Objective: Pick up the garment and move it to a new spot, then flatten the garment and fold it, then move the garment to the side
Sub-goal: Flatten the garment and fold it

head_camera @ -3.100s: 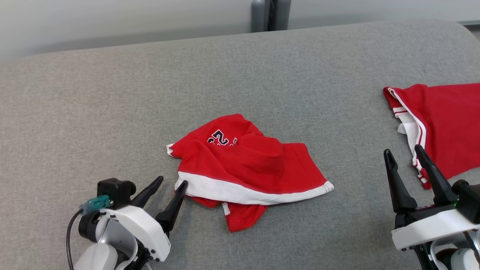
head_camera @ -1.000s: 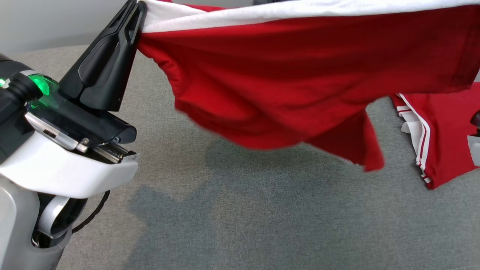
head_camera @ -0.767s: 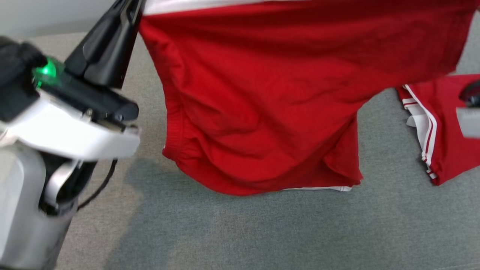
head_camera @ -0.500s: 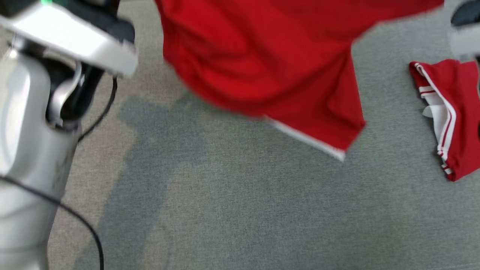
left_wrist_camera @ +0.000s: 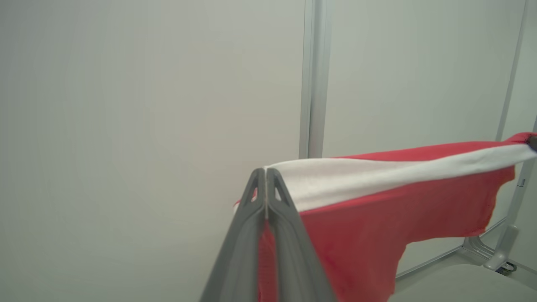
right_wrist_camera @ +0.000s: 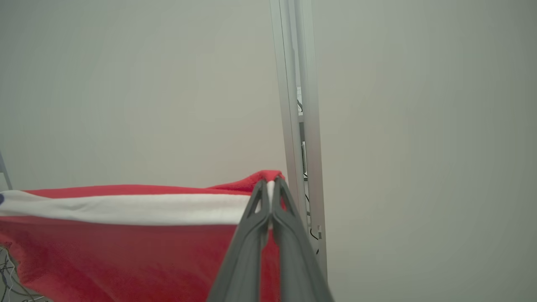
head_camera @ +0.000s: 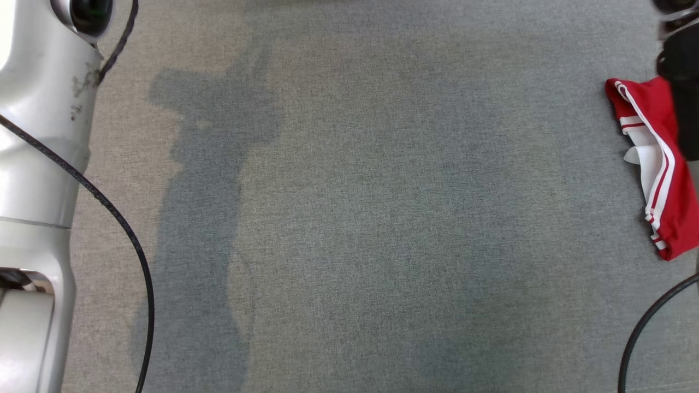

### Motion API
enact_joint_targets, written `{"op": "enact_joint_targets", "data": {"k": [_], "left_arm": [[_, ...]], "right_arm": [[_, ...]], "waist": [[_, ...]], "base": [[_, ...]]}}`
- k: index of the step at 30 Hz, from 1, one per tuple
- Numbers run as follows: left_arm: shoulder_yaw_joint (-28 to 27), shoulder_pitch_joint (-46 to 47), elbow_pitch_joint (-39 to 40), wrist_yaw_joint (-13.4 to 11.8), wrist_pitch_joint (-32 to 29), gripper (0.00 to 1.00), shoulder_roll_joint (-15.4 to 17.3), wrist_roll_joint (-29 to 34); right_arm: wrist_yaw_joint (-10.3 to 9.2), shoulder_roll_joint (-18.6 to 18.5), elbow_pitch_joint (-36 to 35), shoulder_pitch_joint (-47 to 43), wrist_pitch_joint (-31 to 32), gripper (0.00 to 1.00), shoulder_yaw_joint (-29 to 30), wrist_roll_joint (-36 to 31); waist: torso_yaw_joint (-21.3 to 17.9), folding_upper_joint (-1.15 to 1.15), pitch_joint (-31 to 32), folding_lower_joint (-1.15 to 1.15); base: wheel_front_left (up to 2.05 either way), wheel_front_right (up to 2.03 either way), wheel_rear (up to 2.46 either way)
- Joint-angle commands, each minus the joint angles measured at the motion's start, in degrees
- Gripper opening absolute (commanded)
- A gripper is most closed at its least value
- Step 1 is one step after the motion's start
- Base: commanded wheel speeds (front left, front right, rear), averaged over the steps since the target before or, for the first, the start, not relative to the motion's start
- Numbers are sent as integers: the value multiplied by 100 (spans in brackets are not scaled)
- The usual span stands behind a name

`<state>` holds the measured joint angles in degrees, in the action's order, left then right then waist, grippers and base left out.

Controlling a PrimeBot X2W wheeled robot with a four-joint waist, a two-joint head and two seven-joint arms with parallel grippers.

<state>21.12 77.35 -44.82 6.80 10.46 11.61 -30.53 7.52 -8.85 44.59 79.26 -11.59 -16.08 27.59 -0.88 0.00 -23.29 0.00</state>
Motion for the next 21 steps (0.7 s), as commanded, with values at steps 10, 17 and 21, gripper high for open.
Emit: {"op": "enact_joint_targets", "data": {"k": [10,17,21], "left_arm": [[411,-1011,-1035,68,347,0,-349,-585],[791,-2781,-426,72,459,0,-357,-1259],[891,-3677,205,73,463,0,-116,-1178]], "right_arm": [[-5,148,836,-889,-206,0,-937,734],[-4,-134,-10,-2903,-322,0,-1687,1724],[-3,-404,-768,-4023,-371,0,-1626,2110]], "waist": [[49,0,-189,0],[79,0,-120,0],[78,0,-32,0]], "base": [[0,0,0],[0,0,0],[0,0,0]]}}
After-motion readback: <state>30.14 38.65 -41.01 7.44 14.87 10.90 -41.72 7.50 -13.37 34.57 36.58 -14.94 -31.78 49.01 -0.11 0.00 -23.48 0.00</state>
